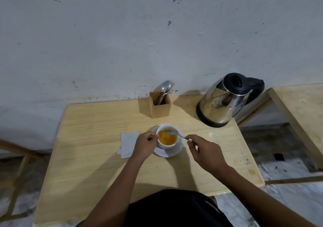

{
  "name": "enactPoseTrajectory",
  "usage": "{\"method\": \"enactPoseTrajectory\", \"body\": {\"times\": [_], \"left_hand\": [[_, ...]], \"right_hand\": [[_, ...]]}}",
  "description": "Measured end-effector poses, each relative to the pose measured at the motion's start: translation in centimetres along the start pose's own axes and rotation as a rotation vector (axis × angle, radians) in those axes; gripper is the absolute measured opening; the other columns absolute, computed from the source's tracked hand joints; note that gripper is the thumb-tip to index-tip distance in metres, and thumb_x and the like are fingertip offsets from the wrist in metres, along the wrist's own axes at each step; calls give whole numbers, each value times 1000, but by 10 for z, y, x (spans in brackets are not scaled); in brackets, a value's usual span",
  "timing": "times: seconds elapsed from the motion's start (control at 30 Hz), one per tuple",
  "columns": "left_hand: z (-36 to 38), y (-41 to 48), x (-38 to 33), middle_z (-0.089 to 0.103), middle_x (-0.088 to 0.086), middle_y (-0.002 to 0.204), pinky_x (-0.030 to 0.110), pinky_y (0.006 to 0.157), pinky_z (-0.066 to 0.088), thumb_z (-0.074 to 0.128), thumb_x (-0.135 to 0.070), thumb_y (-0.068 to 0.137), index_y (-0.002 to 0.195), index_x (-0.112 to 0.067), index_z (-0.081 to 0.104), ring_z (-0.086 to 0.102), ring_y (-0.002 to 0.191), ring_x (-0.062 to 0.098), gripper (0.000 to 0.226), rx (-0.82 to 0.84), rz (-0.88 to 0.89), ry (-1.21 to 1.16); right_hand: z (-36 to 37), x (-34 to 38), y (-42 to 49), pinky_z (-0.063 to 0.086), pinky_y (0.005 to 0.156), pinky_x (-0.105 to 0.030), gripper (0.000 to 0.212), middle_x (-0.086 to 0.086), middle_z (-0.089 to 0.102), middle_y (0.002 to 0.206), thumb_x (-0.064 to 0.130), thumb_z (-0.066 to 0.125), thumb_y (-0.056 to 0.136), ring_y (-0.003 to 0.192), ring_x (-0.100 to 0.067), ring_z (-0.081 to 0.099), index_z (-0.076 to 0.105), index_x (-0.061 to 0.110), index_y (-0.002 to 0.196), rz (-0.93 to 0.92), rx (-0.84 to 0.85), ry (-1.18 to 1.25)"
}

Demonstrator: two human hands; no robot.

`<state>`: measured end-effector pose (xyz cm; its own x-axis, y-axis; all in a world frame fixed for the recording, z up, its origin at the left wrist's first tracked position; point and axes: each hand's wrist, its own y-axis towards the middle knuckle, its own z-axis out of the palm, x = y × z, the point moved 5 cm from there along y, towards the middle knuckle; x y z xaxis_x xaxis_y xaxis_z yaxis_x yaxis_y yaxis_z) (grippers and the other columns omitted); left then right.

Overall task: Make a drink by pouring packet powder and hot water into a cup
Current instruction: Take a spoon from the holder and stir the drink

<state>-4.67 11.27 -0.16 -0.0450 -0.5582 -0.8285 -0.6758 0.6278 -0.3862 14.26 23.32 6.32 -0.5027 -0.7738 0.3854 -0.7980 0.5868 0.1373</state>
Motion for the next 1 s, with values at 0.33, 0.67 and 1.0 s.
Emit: {"method": "enactPoseTrajectory", "body": {"times": [0.33,0.67,1.0], "left_hand": [[1,2,3,70,1,94,25,70,45,56,-30,92,101,-14,70,63,89,17,23,13,-15,-6],[1,3,4,70,3,93,26,71,44,56,-28,92,100,-12,70,63,88,17,23,6,-9,-18],[1,3,2,71,3,93,28,72,46,56,-29,92,98,-13,71,64,89,18,23,-5,-4,17]], "right_hand": [[14,1,-10,24,49,-7,22,16,68,78,23,64,91,58,-7,56,62,33,110,164,-59,76],[24,1,-16,24,52,-11,19,22,62,82,33,55,96,54,13,46,62,33,114,292,0,155],[33,-2,-19,35,55,-14,20,13,66,83,38,52,98,71,-2,57,62,32,114,424,57,319]]}}
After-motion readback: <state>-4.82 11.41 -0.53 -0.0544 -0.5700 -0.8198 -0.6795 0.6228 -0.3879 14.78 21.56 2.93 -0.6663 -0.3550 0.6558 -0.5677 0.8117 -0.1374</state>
